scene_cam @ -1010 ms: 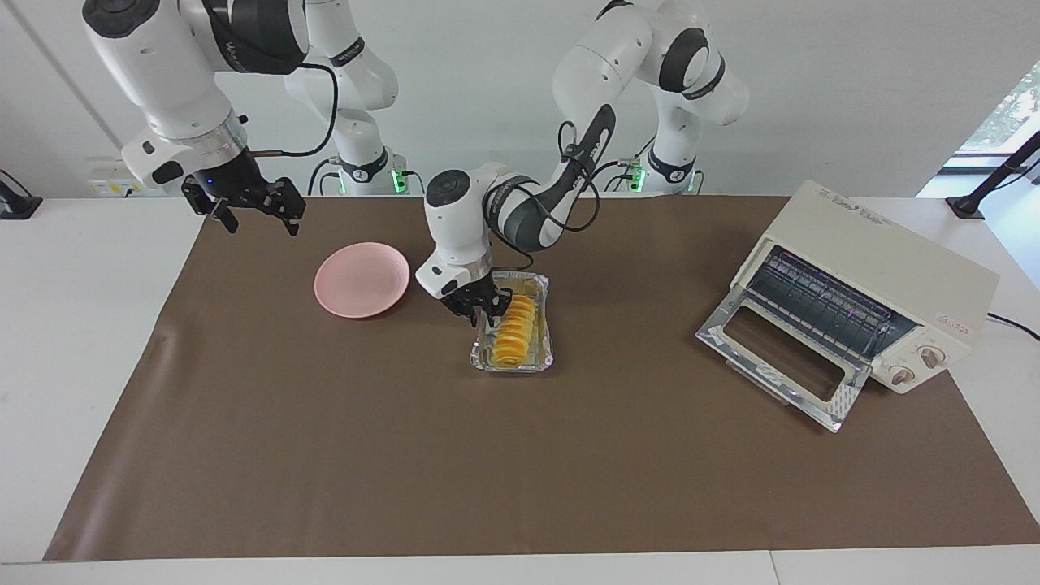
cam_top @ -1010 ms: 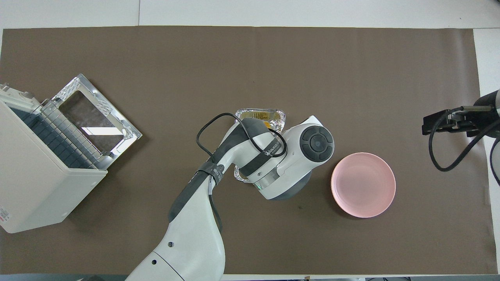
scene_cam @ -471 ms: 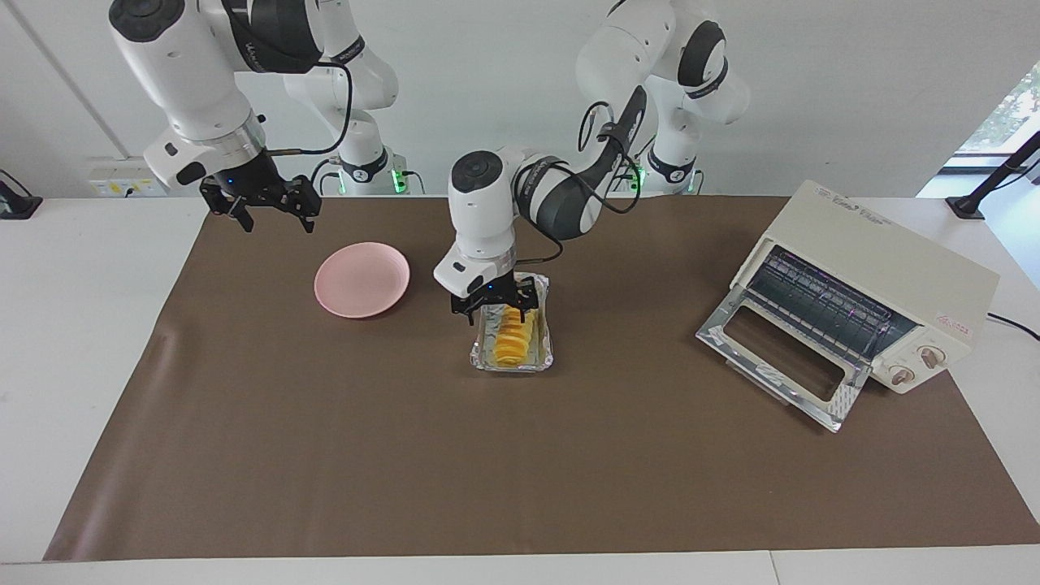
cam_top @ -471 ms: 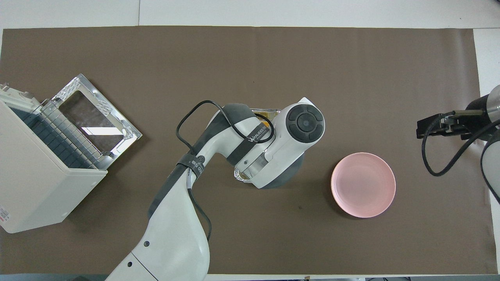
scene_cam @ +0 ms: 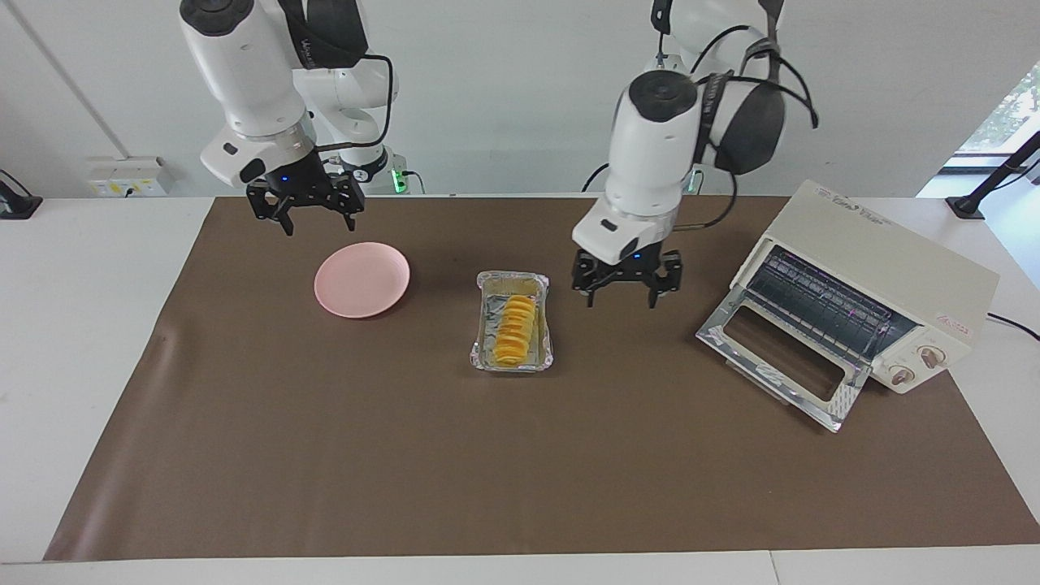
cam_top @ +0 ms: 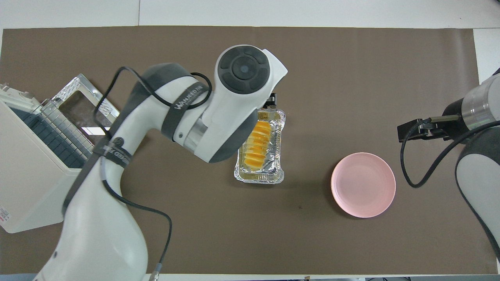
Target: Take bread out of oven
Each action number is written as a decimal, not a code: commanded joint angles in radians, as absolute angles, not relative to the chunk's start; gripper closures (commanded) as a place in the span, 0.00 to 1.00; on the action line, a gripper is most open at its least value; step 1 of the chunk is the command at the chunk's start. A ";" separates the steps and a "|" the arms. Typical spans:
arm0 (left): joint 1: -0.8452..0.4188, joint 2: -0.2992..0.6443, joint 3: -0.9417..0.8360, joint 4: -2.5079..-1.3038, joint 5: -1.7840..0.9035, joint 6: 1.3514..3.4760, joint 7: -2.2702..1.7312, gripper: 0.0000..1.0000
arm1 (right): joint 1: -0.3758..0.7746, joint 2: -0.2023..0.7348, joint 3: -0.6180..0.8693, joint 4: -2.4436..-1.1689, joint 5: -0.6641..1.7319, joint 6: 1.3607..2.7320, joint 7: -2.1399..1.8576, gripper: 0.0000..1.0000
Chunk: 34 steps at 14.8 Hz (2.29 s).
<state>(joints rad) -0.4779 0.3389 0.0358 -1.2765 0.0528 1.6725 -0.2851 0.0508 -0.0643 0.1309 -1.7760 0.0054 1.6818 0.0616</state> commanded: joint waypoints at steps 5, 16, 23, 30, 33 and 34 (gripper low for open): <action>-0.310 0.141 0.026 -1.428 0.034 1.582 -0.092 0.00 | 0.211 0.104 0.135 -1.793 0.021 1.897 0.194 0.00; -0.152 0.009 0.006 -1.523 0.026 1.454 -0.008 0.00 | 0.393 0.285 0.135 -1.919 0.127 2.249 0.500 0.00; -0.138 -0.045 -0.011 -1.562 0.009 1.439 0.028 0.00 | 0.368 0.290 0.133 -1.974 0.127 2.303 0.497 0.01; -0.130 -0.032 -0.015 -1.568 0.003 1.404 0.022 0.00 | 0.353 0.276 0.133 -2.028 0.129 2.309 0.517 0.36; -0.130 -0.031 -0.014 -1.580 0.003 1.469 0.023 0.00 | 0.354 0.270 0.133 -2.043 0.129 2.309 0.526 0.78; -0.129 -0.026 -0.014 -1.582 0.003 1.482 0.023 0.00 | 0.356 0.270 0.133 -2.043 0.129 2.309 0.529 1.00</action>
<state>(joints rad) -0.1508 -0.0220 -0.0014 -1.5589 0.0210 1.4372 0.0093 0.3648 0.2989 0.1228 -2.0053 0.1142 2.2855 0.5040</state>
